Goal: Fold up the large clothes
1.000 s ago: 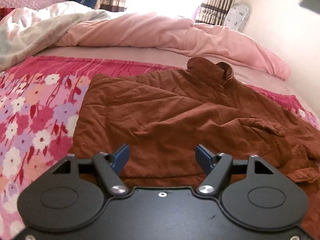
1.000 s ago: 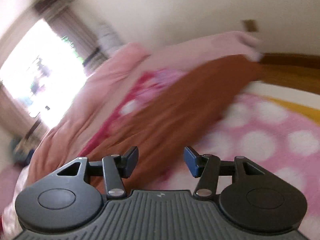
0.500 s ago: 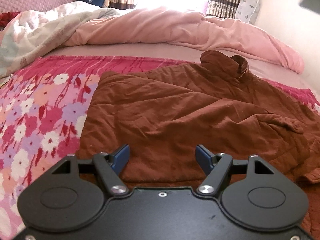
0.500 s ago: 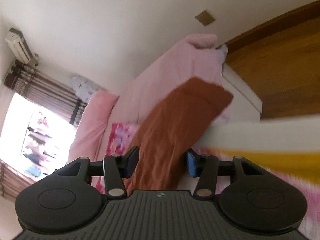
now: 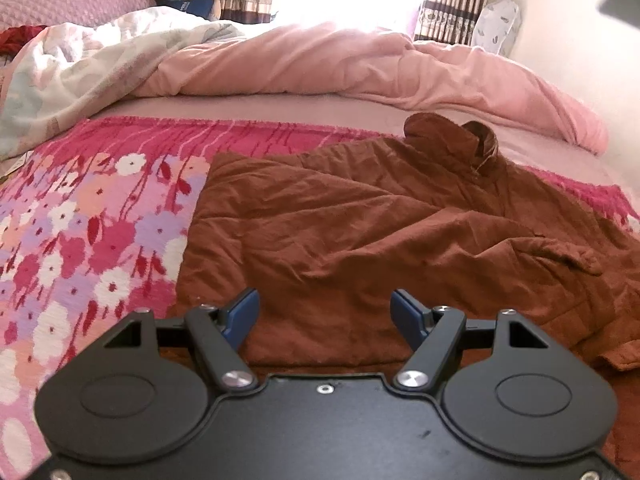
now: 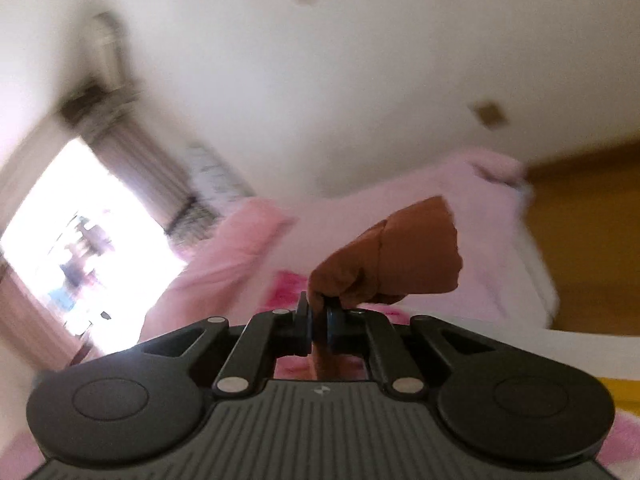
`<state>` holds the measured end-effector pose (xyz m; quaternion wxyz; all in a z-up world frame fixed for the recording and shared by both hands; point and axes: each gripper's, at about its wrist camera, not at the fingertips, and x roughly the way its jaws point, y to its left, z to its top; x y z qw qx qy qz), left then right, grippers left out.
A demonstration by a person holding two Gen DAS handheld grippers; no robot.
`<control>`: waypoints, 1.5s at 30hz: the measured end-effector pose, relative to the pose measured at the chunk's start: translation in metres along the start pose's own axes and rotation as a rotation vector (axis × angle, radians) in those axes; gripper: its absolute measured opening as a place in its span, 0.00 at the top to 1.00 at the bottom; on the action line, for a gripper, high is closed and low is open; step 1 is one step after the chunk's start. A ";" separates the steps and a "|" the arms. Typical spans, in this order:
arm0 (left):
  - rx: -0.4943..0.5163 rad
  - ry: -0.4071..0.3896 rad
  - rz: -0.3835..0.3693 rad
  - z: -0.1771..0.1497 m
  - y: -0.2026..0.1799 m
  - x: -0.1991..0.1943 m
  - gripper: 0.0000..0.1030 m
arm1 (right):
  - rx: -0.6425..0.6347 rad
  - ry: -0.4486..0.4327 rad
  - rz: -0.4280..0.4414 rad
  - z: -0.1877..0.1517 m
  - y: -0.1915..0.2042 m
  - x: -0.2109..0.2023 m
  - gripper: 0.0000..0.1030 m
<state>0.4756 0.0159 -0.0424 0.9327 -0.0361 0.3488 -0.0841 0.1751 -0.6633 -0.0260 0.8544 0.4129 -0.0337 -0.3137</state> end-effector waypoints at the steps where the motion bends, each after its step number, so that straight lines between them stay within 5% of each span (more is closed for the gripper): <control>1: -0.003 -0.006 -0.006 0.000 0.001 -0.003 0.29 | -0.050 -0.003 0.043 -0.003 0.025 -0.008 0.94; 9: -0.048 -0.045 -0.053 -0.002 0.012 -0.025 0.29 | -0.390 0.098 0.449 -0.097 0.217 -0.062 0.93; 12: -0.081 -0.045 -0.080 -0.006 0.018 -0.030 0.29 | -0.486 0.189 0.572 -0.164 0.271 -0.071 0.72; 14: -0.101 -0.038 -0.103 -0.007 0.021 -0.032 0.29 | -0.571 0.275 0.653 -0.216 0.296 -0.074 0.41; 17: -0.138 -0.030 -0.148 -0.007 0.021 -0.030 0.29 | -0.670 0.430 0.670 -0.279 0.313 -0.076 0.40; 20: -0.176 -0.016 -0.213 -0.003 0.015 -0.022 0.29 | -0.639 0.491 0.648 -0.286 0.300 -0.079 0.40; 26: -0.281 0.059 -0.385 0.014 -0.022 0.026 0.29 | -0.342 0.543 0.462 -0.219 0.216 -0.055 0.40; 33: -0.351 0.115 -0.388 0.027 -0.058 0.084 0.36 | -0.106 0.589 0.248 -0.196 0.116 -0.017 0.39; 35: -0.367 0.105 -0.426 0.029 -0.059 0.088 0.61 | -0.014 0.613 0.234 -0.194 0.095 -0.005 0.39; 36: -0.376 0.113 -0.447 0.031 -0.058 0.089 0.84 | 0.028 0.621 0.226 -0.194 0.088 0.003 0.39; 40: -0.389 0.061 -0.506 0.034 -0.048 0.065 0.89 | 0.143 0.625 0.237 -0.196 0.079 0.027 0.39; 42: -0.364 0.020 -0.519 0.031 -0.042 0.040 0.89 | 0.174 0.617 0.254 -0.195 0.080 0.030 0.48; 43: -0.352 -0.001 -0.518 0.028 -0.038 0.029 0.89 | 0.178 0.613 0.263 -0.196 0.081 0.031 0.75; 44: -0.339 -0.021 -0.517 0.024 -0.034 0.017 0.89 | 0.172 0.614 0.294 -0.194 0.084 0.029 0.88; 45: -0.327 -0.026 -0.512 0.019 -0.031 0.010 0.89 | 0.164 0.615 0.305 -0.191 0.087 0.028 0.89</control>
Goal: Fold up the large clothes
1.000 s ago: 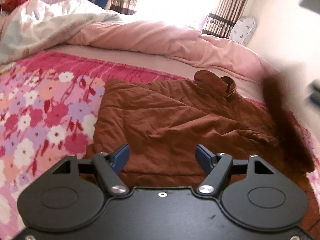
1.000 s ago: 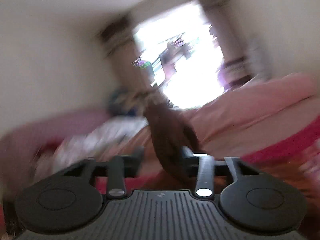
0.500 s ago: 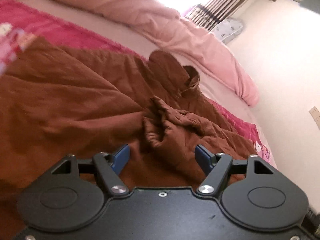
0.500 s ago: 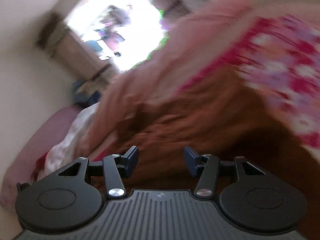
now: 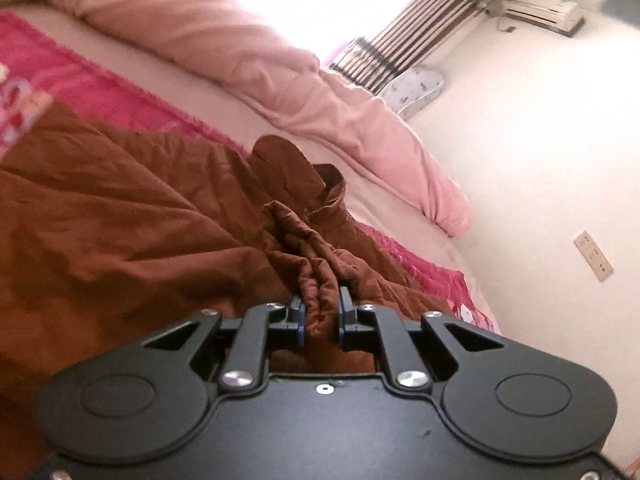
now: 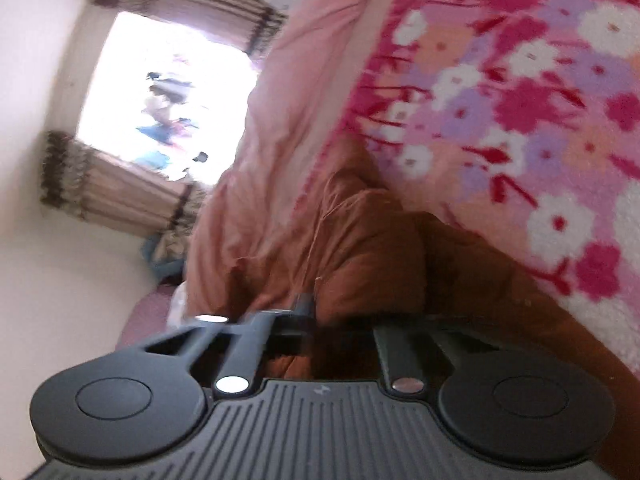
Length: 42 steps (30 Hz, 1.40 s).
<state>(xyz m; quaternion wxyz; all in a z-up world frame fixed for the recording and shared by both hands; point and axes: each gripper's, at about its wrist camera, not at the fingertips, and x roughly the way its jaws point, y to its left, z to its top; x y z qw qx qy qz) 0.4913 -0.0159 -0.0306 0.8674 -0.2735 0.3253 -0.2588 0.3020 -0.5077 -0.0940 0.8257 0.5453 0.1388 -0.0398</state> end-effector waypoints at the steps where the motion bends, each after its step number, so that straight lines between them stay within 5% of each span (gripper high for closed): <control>1: 0.004 0.006 0.005 -0.004 0.002 -0.003 0.89 | -0.012 -0.006 0.007 0.000 0.001 0.000 0.91; 5: 0.004 0.077 0.092 -0.025 0.021 0.016 0.88 | -0.081 0.014 -0.066 -0.006 0.005 0.002 0.91; 9: 0.007 0.107 0.132 -0.035 0.034 0.030 0.76 | -0.071 0.043 -0.153 -0.011 -0.013 0.006 0.83; 13: 0.111 0.057 0.204 -0.025 0.015 0.003 0.43 | -0.088 0.046 -0.163 -0.011 -0.010 -0.014 0.67; 15: 0.189 -0.009 0.239 -0.022 0.002 -0.019 0.41 | -0.170 0.022 -0.204 -0.011 0.005 -0.033 0.64; 18: 0.238 -0.059 0.193 -0.016 -0.014 -0.035 0.38 | -0.332 -0.040 -0.241 -0.011 0.034 -0.051 0.64; 24: 0.286 -0.003 0.144 -0.021 -0.032 0.005 0.37 | -0.609 -0.097 -0.210 -0.028 0.082 -0.030 0.64; 30: 0.292 0.066 0.219 -0.032 -0.017 0.040 0.38 | -0.631 -0.037 -0.325 -0.027 0.067 0.017 0.64; 32: 0.271 0.098 0.241 -0.033 -0.006 0.051 0.38 | -0.623 -0.023 -0.360 -0.025 0.055 0.027 0.75; 37: 0.266 0.095 0.232 -0.034 -0.001 0.053 0.37 | -0.587 -0.007 -0.346 -0.023 0.037 0.034 0.79; 39: 0.266 0.103 0.232 -0.031 -0.004 0.047 0.37 | -0.598 0.002 -0.346 -0.023 0.043 0.030 0.76; 42: 0.264 0.081 0.236 -0.025 -0.008 0.017 0.31 | -0.552 0.005 -0.288 -0.020 0.054 0.004 0.59</control>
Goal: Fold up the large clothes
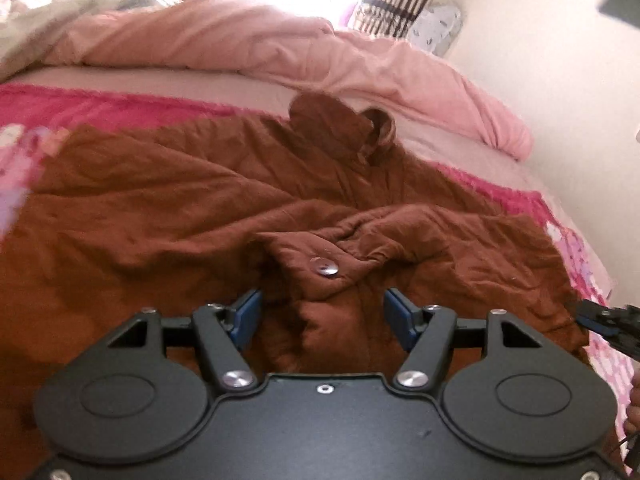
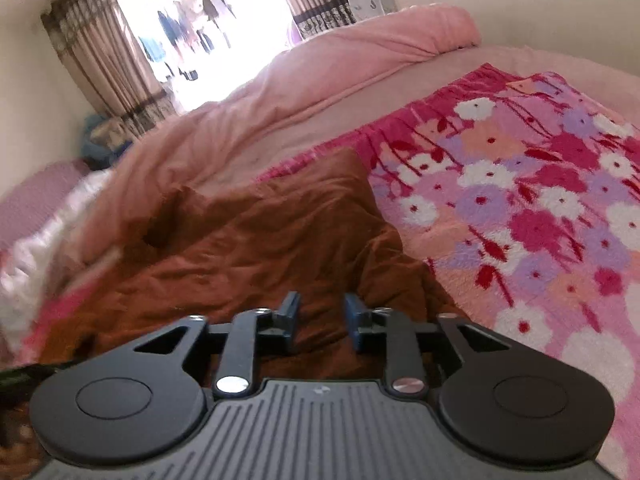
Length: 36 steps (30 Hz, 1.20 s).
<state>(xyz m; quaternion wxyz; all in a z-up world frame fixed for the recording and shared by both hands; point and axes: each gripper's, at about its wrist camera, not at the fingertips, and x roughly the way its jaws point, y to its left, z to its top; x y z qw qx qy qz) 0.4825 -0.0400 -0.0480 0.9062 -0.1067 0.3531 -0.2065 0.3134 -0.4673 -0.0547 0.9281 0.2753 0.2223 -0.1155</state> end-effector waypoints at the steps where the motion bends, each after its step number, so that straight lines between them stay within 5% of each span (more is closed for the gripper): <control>1: 0.007 -0.014 -0.001 0.000 0.002 -0.012 0.24 | 0.011 -0.008 0.024 0.001 -0.001 -0.012 0.47; 3: 0.044 -0.052 0.002 -0.009 0.009 -0.051 0.15 | 0.018 -0.036 0.083 -0.001 -0.006 -0.048 0.36; 9: 0.063 -0.082 0.069 -0.070 0.048 -0.158 0.09 | 0.073 -0.010 0.183 -0.035 -0.057 -0.143 0.32; 15: -0.076 -0.072 0.149 -0.140 0.099 -0.224 0.09 | 0.147 0.065 0.118 -0.086 -0.109 -0.190 0.32; 24: -0.334 -0.005 0.109 -0.202 0.148 -0.240 0.09 | 0.233 0.132 0.180 -0.119 -0.128 -0.194 0.32; 36: -0.363 0.036 -0.070 -0.212 0.122 -0.232 0.14 | 0.178 0.154 0.207 -0.124 -0.116 -0.191 0.28</control>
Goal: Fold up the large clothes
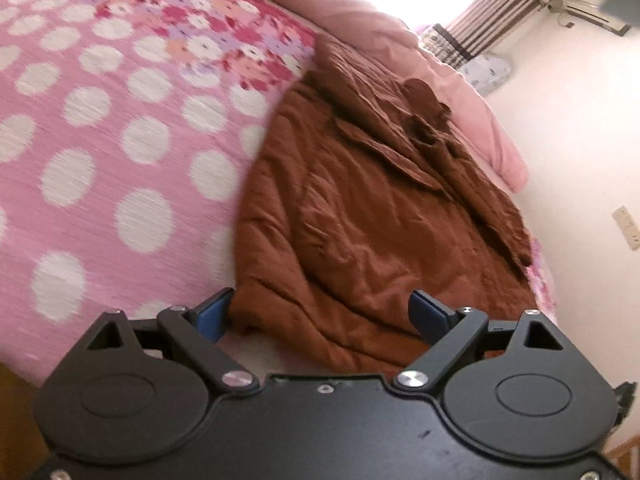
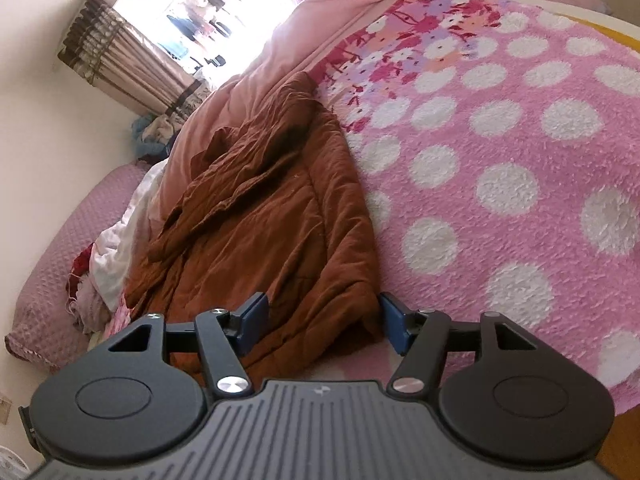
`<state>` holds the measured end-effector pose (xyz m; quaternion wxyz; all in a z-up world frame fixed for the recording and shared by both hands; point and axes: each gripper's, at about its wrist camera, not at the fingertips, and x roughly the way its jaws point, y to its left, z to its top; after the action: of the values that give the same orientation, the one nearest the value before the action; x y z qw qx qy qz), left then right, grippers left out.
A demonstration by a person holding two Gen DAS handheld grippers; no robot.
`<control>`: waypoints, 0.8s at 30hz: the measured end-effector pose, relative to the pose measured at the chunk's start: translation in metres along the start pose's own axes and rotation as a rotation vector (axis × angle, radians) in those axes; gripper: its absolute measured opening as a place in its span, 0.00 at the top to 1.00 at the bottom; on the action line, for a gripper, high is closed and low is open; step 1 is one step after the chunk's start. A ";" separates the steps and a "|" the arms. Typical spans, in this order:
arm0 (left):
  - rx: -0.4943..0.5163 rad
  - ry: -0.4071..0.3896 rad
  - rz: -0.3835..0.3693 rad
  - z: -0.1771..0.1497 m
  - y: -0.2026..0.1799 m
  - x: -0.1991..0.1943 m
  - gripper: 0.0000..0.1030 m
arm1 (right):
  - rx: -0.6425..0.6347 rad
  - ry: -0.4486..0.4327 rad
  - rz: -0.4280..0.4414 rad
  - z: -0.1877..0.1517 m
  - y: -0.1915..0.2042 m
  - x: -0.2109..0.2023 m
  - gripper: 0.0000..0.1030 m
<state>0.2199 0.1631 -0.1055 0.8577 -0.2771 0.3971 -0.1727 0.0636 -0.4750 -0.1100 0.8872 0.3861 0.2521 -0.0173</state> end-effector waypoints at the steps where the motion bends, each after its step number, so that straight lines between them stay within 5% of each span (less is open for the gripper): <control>1: -0.003 0.000 -0.003 0.001 -0.001 0.004 0.18 | -0.004 0.002 0.000 0.000 0.001 0.000 0.28; 2: -0.004 -0.001 -0.003 0.001 -0.002 0.005 0.23 | -0.009 0.001 -0.004 0.000 0.001 0.001 0.28; 4: -0.018 0.004 0.010 0.003 -0.001 0.009 0.60 | -0.015 0.003 -0.008 0.000 0.002 0.002 0.29; 6: -0.048 0.021 0.009 0.005 0.004 0.013 0.74 | -0.021 0.006 -0.025 0.000 0.003 0.003 0.46; 7: -0.062 0.022 0.004 0.004 0.006 0.013 0.77 | -0.027 0.013 -0.041 0.000 0.003 0.004 0.68; 10: -0.079 0.014 -0.012 0.007 0.010 0.011 0.84 | -0.018 0.017 -0.045 -0.002 0.000 0.003 0.83; 16: -0.035 -0.059 -0.057 0.016 -0.012 -0.009 0.87 | 0.030 -0.022 0.053 0.007 0.004 -0.012 0.88; 24: 0.020 -0.124 -0.137 0.071 -0.046 -0.007 0.87 | 0.044 -0.084 0.153 0.048 0.032 -0.013 0.89</control>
<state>0.2673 0.1546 -0.0360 0.8695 -0.3053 0.3217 -0.2173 0.0805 -0.4880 -0.0548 0.8870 0.4226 0.1839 0.0286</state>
